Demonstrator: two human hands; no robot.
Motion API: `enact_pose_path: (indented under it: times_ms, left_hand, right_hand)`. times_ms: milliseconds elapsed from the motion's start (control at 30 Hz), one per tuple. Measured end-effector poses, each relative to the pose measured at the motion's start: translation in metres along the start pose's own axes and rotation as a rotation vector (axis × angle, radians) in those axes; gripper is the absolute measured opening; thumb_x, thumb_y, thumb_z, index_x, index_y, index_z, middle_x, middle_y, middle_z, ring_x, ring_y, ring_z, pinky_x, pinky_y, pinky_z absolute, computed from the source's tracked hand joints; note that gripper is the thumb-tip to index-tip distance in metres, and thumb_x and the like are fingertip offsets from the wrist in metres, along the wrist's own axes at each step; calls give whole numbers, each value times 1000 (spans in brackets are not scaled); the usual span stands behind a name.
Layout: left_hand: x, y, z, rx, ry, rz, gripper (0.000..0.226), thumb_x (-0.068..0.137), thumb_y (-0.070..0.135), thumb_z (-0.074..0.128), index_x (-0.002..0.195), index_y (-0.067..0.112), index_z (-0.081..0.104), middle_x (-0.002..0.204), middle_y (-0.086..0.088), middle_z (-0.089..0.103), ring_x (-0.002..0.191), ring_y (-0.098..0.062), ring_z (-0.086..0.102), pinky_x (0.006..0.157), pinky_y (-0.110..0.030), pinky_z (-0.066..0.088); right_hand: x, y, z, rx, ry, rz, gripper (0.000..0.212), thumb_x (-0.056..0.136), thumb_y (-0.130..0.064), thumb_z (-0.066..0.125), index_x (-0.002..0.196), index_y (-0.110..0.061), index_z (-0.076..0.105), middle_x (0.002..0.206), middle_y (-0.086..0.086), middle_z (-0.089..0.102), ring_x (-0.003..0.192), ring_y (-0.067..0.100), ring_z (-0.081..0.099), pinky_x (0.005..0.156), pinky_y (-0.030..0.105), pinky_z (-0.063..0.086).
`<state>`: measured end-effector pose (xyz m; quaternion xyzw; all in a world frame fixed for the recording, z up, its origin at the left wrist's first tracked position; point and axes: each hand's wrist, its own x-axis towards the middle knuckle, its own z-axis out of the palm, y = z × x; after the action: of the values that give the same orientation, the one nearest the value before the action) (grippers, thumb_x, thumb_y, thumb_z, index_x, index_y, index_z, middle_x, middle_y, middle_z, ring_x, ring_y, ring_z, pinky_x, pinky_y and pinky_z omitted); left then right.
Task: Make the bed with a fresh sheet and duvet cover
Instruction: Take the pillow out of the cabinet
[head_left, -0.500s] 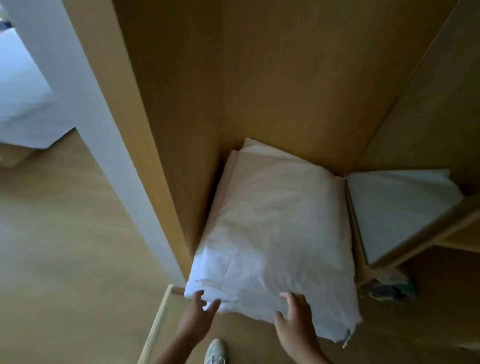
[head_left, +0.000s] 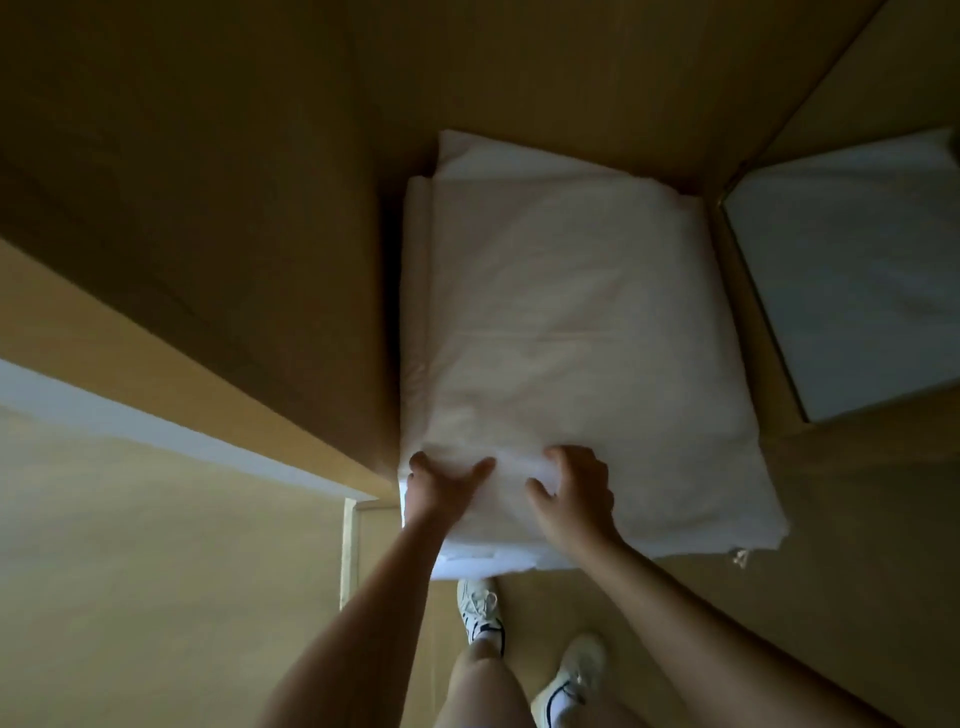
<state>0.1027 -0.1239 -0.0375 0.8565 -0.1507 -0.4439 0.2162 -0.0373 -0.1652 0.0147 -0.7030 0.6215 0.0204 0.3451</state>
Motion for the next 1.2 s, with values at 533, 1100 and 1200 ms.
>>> enact_pose_path:
  times_ms: [533, 1100, 1200]
  left_hand:
    - [-62, 61, -26, 242, -425, 616, 35, 80, 27, 60, 113, 14, 59, 104, -4, 58, 93, -19, 55, 72, -18, 41]
    - [7, 199, -3, -442, -333, -53, 25, 74, 3, 61, 98, 5, 53, 89, -15, 54, 76, -28, 55, 82, -36, 49]
    - [-32, 203, 3, -538, -362, 17, 13, 78, 0, 55, 88, 8, 54, 78, -11, 48, 68, -23, 49, 64, -29, 42]
  right_hand:
    - [56, -55, -46, 405, -202, 350, 38, 85, -13, 55, 122, -4, 52, 112, 14, 61, 99, 31, 62, 65, 27, 47]
    - [4, -22, -76, 199, 166, 115, 11, 90, -9, 41, 98, -9, 48, 103, 16, 61, 97, 37, 57, 81, 36, 43]
    - [-20, -5, -91, 239, 264, 67, 5, 88, -7, 44, 88, -11, 46, 82, 5, 53, 82, 31, 56, 69, 31, 40]
